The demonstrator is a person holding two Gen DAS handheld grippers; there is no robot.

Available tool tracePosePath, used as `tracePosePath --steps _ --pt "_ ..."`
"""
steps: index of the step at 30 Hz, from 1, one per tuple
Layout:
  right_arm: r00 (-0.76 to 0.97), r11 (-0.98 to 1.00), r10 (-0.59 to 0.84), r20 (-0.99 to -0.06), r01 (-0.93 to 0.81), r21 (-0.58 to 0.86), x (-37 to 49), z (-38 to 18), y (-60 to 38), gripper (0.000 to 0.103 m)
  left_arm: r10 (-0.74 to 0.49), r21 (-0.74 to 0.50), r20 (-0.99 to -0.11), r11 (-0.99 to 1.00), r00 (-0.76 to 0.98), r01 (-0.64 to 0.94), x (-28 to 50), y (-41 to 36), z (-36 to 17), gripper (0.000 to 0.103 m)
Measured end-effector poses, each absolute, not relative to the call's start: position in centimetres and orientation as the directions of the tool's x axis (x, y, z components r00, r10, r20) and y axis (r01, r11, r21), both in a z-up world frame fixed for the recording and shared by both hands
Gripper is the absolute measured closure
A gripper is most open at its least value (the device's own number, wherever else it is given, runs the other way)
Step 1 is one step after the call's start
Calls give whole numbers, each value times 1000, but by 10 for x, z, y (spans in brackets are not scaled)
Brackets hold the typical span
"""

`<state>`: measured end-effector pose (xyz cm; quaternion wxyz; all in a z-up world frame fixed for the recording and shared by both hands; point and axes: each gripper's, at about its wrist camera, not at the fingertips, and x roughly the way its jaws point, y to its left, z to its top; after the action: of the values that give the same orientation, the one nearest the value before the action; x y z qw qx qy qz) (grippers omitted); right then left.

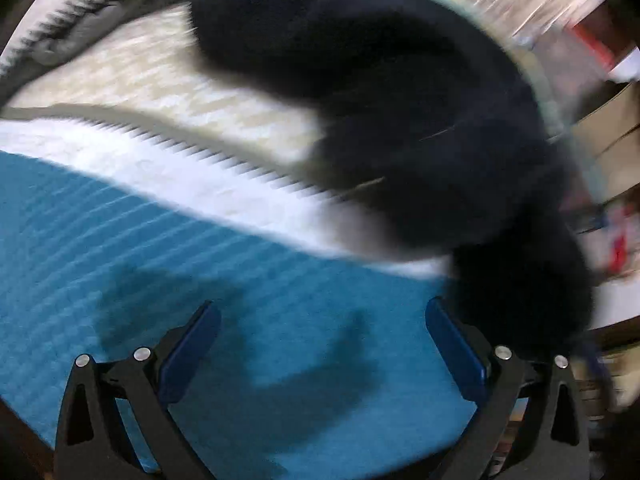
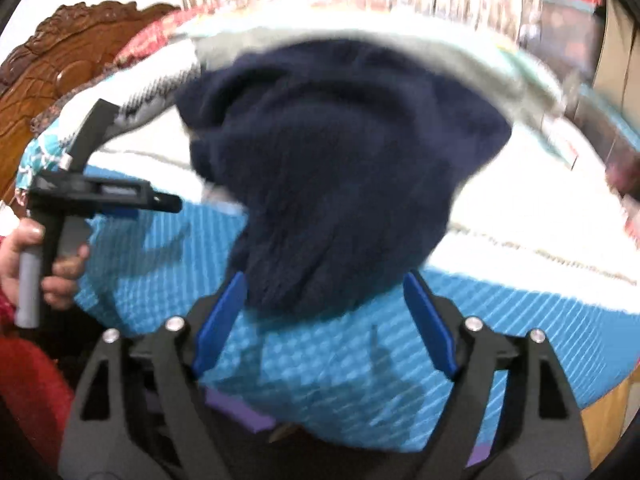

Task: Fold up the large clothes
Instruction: 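Grasp a fleece edge with the right gripper while the left gripper grasps another edge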

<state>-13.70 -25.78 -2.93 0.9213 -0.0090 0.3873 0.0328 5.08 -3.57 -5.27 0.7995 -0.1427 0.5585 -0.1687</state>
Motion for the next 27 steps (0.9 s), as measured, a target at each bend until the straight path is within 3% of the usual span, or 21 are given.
tracePosePath --steps 2,3,4,5,7,11,12,13,14,15,16,21,22,23,24,25,27 --pt "699 996 69 -712 -94 3 -120 -28 -255 29 -521 -496 -800 853 297 161 56 -55 -37 1" --pt "683 992 93 -725 -122 12 -111 -31 -253 39 -543 -516 -789 839 288 172 59 -62 -32 1" --pt "652 988 124 -748 -153 31 -101 -38 -249 71 -576 -547 -774 818 263 179 64 -75 -28 1" --pt "620 983 159 -769 -174 63 -93 -46 -246 95 -604 -578 -763 797 230 173 70 -87 -27 1" --pt "597 970 231 -769 -204 133 -87 -52 -240 96 -667 -649 -734 744 128 160 82 -112 -34 1" --pt "574 928 365 -733 -290 234 -110 -42 -217 96 -689 -677 -722 722 60 147 88 -147 -56 2" --pt "565 914 399 -722 -307 266 -116 -40 -212 96 -691 -679 -720 720 58 145 87 -149 -58 17" --pt "554 905 420 -719 -319 283 -123 -39 -208 96 -689 -675 -723 721 54 156 84 -152 -62 40" --pt "550 908 409 -728 -322 267 -129 -38 -203 96 -691 -676 -721 717 44 171 82 -154 -63 48" --pt "552 914 394 -735 -320 250 -133 -37 -202 96 -701 -684 -712 706 41 187 78 -153 -63 63" --pt "552 915 392 -736 -318 248 -135 -34 -205 96 -707 -683 -705 698 55 213 73 -150 -62 64" --pt "506 860 510 -696 -327 392 -130 12 -258 88 -671 -596 -710 734 214 325 40 -116 -45 66" --pt "529 872 489 -693 -307 381 -121 29 -267 78 -656 -566 -711 748 254 347 30 -107 -40 66" --pt "565 892 453 -689 -292 346 -108 49 -271 57 -637 -530 -712 763 295 370 20 -99 -35 66" --pt "597 910 415 -686 -285 303 -94 67 -267 42 -625 -506 -712 773 320 382 18 -93 -27 66" --pt "629 923 382 -678 -294 248 -75 85 -257 17 -613 -480 -711 781 343 400 8 -85 -24 66" --pt "631 920 348 -693 -373 123 -30 112 -219 12 -618 -475 -706 775 346 416 -1 -81 -23 66"
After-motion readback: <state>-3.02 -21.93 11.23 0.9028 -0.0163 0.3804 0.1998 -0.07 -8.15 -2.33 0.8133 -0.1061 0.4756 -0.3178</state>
